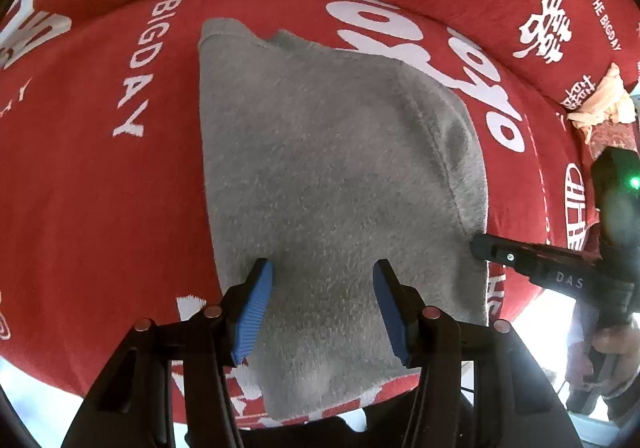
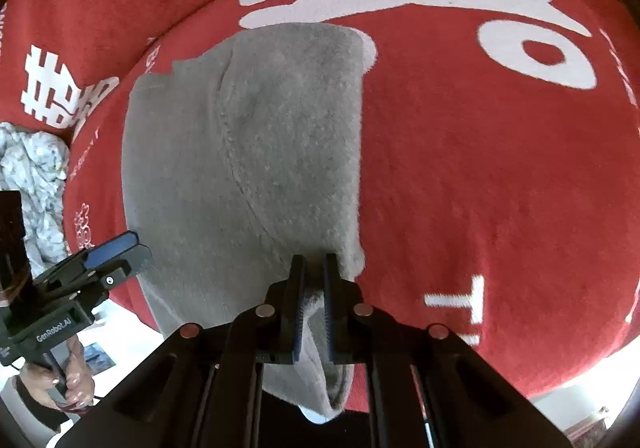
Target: Fold small clothes
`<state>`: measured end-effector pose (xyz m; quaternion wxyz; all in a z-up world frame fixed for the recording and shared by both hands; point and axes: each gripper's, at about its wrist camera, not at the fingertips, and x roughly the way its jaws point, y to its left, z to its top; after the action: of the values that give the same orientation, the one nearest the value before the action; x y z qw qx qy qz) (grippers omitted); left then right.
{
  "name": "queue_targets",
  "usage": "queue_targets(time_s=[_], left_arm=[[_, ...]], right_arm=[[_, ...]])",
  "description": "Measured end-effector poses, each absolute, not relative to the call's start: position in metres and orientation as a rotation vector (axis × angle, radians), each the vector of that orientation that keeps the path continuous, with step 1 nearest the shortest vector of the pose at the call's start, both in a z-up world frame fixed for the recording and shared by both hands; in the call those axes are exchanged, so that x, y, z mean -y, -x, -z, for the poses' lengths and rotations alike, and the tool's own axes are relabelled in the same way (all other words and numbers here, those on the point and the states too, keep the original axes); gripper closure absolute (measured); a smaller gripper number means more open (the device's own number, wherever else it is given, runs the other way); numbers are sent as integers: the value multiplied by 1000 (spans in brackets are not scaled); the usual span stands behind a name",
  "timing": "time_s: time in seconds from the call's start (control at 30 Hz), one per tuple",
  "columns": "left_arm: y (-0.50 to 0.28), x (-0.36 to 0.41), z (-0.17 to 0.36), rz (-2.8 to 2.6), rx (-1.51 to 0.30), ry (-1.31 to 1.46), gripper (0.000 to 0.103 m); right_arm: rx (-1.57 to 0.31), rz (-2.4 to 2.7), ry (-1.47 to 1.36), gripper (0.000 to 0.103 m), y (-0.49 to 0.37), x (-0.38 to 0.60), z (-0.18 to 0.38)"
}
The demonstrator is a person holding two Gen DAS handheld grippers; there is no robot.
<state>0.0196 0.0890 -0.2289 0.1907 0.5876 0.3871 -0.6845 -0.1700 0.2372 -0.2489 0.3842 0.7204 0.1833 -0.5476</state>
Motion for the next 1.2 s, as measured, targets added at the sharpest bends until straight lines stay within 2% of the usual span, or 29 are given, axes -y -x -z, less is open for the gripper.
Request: queue_targets(time_s=[0.2, 0.63, 0.67, 0.7, 0.73, 0.77, 0.8, 1.03, 1.07, 1.1, 1.17, 1.2], left_arm=[[-21, -92, 219, 1863, -1064, -1667, 49], [-22, -99, 192, 1774, -990, -1721, 48], [-22, -100, 190, 1764, -985, -1727, 37], [-23, -100, 187, 1758, -976, -1728, 23], [-24, -101, 183, 1756, -958, -1721, 19], [-24, -102, 180, 1758, -944, -1716, 19], [-25, -102, 177, 1758, -937, -1721, 19], [-31, -106, 153, 1765, -853, -1714, 18], [-32, -107, 149, 1765, -830, -1714, 15], [-32, -108, 145, 1765, -812, -1714, 0], [-34, -110, 136, 1764, -782, -1704, 0], [-35, -111, 133, 1766, -783, -1702, 0]], right_arm=[[-387, 1412, -1932, 93, 176, -249, 240], [-434, 1444, -1904, 91, 158, -246, 197], [-445, 1451, -1898, 86, 155, -240, 195], [-456, 1460, -1891, 78, 155, -240, 191], [-471, 1472, -1879, 72, 154, -238, 186], [-478, 1481, -1871, 58, 153, -237, 182], [-480, 1491, -1863, 50, 153, -237, 178], [-526, 1552, -1796, 32, 144, -230, 147], [-543, 1563, -1782, 22, 142, -229, 143], [-563, 1576, -1766, 16, 140, -228, 139], [-618, 1611, -1725, 10, 135, -227, 130], [-641, 1624, -1710, 0, 132, -226, 127]])
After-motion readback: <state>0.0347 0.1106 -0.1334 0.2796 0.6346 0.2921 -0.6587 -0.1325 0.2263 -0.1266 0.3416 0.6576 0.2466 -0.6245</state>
